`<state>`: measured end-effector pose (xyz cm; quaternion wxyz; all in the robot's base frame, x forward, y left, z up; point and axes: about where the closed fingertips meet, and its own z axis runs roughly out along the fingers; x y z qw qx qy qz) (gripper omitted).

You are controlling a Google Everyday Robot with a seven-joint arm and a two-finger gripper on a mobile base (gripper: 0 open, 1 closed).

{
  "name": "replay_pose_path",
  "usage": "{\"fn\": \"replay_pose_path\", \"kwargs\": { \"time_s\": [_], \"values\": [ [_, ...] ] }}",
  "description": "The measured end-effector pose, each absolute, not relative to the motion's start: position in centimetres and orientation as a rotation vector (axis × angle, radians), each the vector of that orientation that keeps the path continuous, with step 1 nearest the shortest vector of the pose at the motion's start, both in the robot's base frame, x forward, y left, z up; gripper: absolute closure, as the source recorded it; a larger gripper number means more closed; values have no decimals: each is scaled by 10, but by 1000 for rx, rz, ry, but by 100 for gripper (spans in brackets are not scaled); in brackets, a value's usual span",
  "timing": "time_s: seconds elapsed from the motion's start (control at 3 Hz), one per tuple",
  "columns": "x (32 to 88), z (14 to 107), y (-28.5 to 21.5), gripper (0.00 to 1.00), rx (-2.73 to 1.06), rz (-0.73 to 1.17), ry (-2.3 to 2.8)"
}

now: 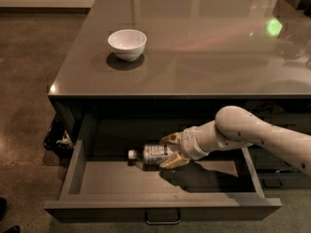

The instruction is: Place blue plastic bottle into top drawer

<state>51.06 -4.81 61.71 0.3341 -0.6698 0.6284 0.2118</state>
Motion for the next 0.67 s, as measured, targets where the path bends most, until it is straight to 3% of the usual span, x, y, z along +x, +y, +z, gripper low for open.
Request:
{"fn": "replay_pose_path", "kwargs": {
  "time_s": [0.33,0.67],
  "values": [
    [511,617,-48,0,-1748,553,1640],
    [511,617,-48,0,-1748,553,1640]
  ]
}}
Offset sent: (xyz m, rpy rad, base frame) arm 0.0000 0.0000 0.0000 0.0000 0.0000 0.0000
